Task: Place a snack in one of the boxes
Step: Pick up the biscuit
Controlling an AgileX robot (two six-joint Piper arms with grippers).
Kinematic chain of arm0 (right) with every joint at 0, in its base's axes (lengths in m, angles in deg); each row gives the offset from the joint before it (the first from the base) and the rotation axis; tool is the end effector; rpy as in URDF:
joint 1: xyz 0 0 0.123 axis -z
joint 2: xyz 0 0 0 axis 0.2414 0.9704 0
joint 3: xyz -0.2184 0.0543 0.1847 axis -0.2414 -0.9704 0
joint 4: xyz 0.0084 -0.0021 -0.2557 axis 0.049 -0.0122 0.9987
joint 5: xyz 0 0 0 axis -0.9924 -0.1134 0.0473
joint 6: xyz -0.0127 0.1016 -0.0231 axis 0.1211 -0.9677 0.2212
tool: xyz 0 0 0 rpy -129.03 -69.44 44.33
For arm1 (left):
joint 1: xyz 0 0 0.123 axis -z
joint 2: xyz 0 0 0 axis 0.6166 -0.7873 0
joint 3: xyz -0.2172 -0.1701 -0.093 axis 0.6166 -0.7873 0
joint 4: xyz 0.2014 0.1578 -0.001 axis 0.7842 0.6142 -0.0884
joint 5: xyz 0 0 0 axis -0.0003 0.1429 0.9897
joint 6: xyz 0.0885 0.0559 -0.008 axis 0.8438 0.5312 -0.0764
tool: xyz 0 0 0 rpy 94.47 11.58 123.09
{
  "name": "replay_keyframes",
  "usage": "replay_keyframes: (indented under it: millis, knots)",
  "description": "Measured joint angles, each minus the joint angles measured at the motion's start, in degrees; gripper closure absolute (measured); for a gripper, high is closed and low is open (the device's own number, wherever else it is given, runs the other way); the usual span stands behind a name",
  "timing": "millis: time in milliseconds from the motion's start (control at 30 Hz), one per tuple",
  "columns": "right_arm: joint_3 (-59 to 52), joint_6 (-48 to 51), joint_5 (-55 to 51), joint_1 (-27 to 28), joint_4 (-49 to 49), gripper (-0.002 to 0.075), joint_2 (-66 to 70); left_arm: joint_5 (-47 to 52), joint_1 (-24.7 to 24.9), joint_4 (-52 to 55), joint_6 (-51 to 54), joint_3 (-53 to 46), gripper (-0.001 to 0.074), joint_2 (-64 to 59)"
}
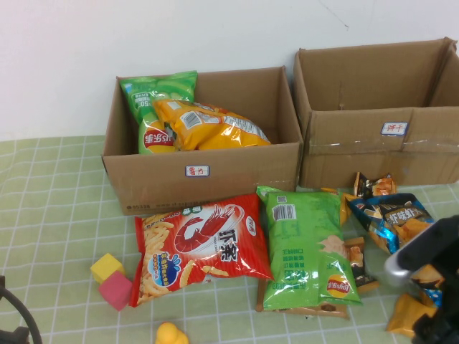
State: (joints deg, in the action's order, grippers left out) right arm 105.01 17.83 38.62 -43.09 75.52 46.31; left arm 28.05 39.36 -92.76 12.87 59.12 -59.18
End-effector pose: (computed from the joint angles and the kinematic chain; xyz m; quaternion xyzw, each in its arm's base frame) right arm 0.2077 0.1080 0.1884 -0.3183 0.9339 -0.0032 0.1627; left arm 0.1277 -0.0092 0.2633 0.0228 0.8522 -0.0332 0.5217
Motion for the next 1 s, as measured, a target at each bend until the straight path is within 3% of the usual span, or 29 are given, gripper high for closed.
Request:
replay_keyframes:
  millis: [233, 533, 1000]
  knots:
    - [2.08, 1.29, 4.67, 0.0, 8.04, 0.0169, 11.87, 0.0, 0.0, -0.1, 0.0, 0.0, 0.0737, 0.0]
    - [8.11, 0.1, 4.68, 0.0, 8.84, 0.0169, 23.31, -0.02, 0.0, -0.13, 0.0, 0.0, 0.0737, 0.0]
    - [8.76, -2.59, 3.02, 0.11, 6.98, 0.017, 21.81, 0.18, 0.0, -1.06, 0.0, 0.0, 0.0737, 0.0]
